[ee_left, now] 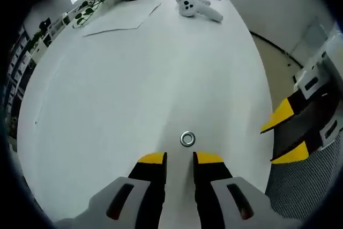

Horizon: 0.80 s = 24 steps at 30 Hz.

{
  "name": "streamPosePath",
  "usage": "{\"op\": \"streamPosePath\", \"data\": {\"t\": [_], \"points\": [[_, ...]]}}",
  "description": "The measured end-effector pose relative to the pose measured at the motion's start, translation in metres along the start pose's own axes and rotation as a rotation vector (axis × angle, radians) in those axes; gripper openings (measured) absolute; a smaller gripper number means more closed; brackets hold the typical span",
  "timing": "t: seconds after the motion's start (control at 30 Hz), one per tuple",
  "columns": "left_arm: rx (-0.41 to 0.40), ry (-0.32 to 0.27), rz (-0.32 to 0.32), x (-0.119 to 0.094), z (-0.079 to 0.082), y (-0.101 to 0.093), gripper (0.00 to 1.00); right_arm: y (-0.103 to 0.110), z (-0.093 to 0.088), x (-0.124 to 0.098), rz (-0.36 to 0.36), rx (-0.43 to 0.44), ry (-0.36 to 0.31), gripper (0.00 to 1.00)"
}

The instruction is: Place the washer onto the threaded stud by aligning its center hole with the stud, sliding it down to the base, and recovering from edge contact or off-axis alignment until the washer reaches the visible bottom stop.

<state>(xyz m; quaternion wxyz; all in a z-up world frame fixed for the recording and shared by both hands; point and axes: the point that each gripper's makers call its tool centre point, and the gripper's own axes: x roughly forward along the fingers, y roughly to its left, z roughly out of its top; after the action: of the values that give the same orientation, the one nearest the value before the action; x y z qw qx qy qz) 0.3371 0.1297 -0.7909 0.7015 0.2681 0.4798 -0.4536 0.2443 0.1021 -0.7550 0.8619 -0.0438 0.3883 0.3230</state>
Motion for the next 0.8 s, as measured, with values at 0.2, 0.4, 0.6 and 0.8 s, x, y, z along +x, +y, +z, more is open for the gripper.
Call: {"op": "streamPosePath", "data": {"t": [0.2, 0.4, 0.6, 0.8], "points": [[0.077, -0.040, 0.023, 0.006, 0.013, -0.007, 0.17, 0.001, 0.000, 0.000, 0.002, 0.001, 0.001, 0.26], [0.103, -0.018, 0.014, 0.008, 0.011, -0.008, 0.15, 0.001, 0.000, -0.001, 0.001, 0.004, -0.002, 0.25], [0.200, 0.002, 0.012, 0.008, 0.010, -0.012, 0.11, 0.001, 0.001, -0.001, 0.003, 0.005, -0.002, 0.25], [0.196, 0.002, 0.003, 0.009, 0.011, -0.010, 0.10, 0.001, 0.000, -0.001, 0.003, 0.004, 0.001, 0.25]]}}
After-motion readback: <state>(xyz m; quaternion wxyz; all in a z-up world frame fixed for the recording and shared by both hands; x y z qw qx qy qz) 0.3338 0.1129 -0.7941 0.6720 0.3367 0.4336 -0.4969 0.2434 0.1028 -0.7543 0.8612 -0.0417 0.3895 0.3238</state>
